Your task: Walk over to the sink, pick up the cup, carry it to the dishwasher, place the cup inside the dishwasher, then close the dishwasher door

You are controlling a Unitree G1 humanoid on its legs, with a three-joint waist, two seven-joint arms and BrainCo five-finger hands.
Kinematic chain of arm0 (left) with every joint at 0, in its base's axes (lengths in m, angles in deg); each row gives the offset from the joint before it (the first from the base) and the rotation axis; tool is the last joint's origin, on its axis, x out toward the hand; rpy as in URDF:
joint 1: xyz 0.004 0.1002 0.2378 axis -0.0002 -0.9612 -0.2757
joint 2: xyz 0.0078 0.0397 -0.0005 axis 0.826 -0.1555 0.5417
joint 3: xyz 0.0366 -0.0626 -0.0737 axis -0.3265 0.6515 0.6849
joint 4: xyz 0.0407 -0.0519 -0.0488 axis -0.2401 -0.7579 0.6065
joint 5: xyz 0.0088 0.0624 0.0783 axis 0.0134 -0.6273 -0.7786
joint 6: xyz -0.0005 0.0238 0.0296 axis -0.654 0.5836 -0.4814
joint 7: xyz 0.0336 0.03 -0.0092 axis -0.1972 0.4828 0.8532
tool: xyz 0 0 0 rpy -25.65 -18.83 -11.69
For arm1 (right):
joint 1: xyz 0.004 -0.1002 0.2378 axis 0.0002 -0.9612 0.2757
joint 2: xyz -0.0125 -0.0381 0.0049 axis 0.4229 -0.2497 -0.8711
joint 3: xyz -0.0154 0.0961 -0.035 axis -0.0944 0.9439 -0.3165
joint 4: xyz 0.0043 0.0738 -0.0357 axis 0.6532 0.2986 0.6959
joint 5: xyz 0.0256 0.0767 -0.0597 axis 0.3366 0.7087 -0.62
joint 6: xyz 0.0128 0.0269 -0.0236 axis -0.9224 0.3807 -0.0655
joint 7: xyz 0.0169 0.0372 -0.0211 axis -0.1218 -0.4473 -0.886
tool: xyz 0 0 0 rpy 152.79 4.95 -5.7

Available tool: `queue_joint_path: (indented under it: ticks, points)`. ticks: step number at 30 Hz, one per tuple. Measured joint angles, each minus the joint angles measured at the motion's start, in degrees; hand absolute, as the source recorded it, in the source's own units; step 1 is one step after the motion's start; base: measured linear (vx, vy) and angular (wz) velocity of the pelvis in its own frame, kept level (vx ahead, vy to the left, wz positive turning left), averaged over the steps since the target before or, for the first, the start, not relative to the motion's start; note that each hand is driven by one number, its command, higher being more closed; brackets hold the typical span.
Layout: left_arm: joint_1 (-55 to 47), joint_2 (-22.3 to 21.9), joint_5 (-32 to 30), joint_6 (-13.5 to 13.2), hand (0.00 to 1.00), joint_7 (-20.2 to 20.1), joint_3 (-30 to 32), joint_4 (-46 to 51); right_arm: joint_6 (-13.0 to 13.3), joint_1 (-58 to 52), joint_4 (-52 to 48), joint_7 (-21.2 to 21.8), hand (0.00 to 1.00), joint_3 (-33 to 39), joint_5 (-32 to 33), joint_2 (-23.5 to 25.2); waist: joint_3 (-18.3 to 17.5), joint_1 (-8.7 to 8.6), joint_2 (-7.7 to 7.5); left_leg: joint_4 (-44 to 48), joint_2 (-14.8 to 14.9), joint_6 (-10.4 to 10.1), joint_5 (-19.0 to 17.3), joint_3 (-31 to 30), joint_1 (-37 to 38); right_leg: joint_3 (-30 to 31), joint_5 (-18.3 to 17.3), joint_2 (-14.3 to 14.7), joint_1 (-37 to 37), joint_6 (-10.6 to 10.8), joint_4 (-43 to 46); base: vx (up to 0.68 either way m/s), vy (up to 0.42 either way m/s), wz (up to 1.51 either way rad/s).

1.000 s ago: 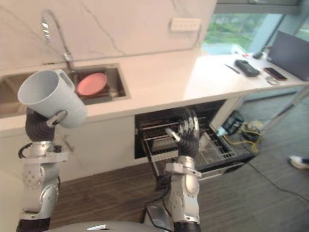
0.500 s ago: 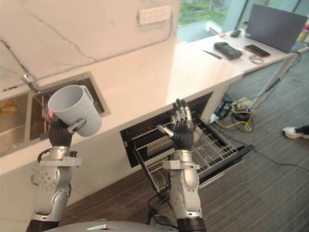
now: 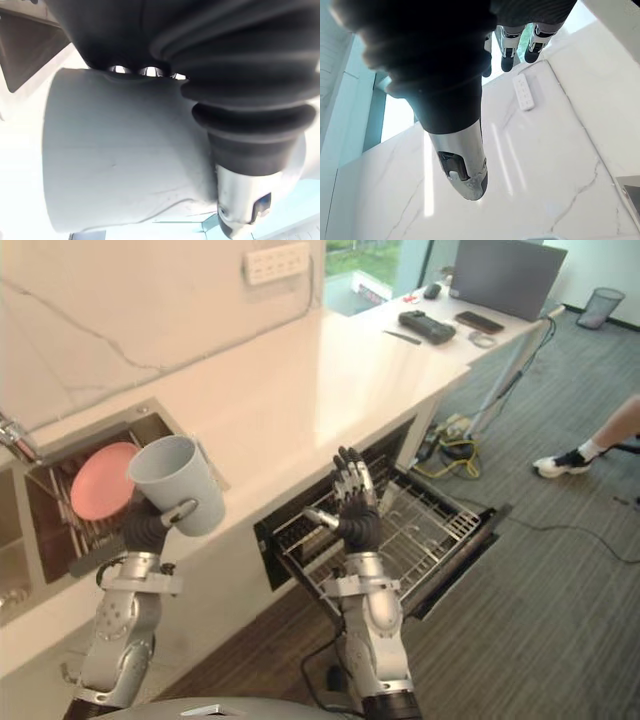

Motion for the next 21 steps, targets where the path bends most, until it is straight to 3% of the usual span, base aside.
queue_joint_path:
  ticks: [4, 7, 9, 11, 15, 21]
  points:
    - [0.36, -0.43, 0.0, 0.0, 1.0, 1.73, 0.01, 1.2, -2.29, 0.08, -0.52, 3.78, 0.0, 1.15, 4.41, 0.59, 0.14, -0.17, -0.53, 0.17, 0.11, 0.92, -1.0, 1.73, 0.65, 1.56, 0.56, 0.42, -0.14, 0.28, -0.97, -0.04, 0.003, -0.25]
    - [1.06, -1.09, -0.12, -0.08, 1.0, 6.23, 0.49, 1.74, -5.12, 0.72, -3.32, 7.72, 0.0, 0.86, 8.68, 1.24, 0.06, 0.5, -0.78, 0.99, 1.08, 0.44, -2.2, 5.09, 1.3, -3.29, -1.26, 0.13, -0.61, -1.78, -1.2, -0.06, -0.01, -0.63]
    - [2.53, -1.09, -0.23, -0.12, 1.0, 10.36, 0.77, 1.65, -6.67, 2.79, -5.1, 10.16, 0.0, -0.93, 10.72, 1.73, -0.81, 0.84, -2.12, 2.36, 2.23, -0.08, -3.21, 7.59, 0.25, -6.55, 0.28, -0.05, -2.04, -3.29, -1.18, 0.01, -0.029, -0.6]
    - [3.53, -1.73, -2.73, -0.14, 1.0, 13.96, 0.75, 1.34, -8.55, 3.87, -6.14, 11.4, 0.0, -1.37, 11.63, 1.7, -0.84, 0.79, -3.14, 3.0, 2.66, -0.74, -3.95, 8.67, 0.78, -6.56, 2.14, 0.35, -1.93, -2.54, -1.18, 0.03, -0.042, -0.36]
    - [5.61, -3.43, -8.08, -1.87, 1.0, 20.2, 2.2, 0.33, -12.13, 5.0, -6.53, 12.66, 0.0, -1.42, 15.14, 1.63, -0.89, 0.85, -3.14, 4.02, 4.4, -1.62, -5.1, 9.42, 0.91, -6.23, 2.38, 2.05, -1.98, -2.15, -1.22, 0.02, -0.052, -0.15]
    - [8.28, -3.98, -13.81, -3.05, 1.0, 25.18, 4.69, -4.33, -15.05, 5.73, -6.54, 15.11, 0.0, -1.26, 18.3, 0.91, -0.91, 0.85, -3.17, 3.94, 5.92, -2.4, -5.6, 10.92, 1.67, -6.17, 2.77, 3.74, -2.01, -2.35, -1.25, 0.01, -0.051, -0.17]
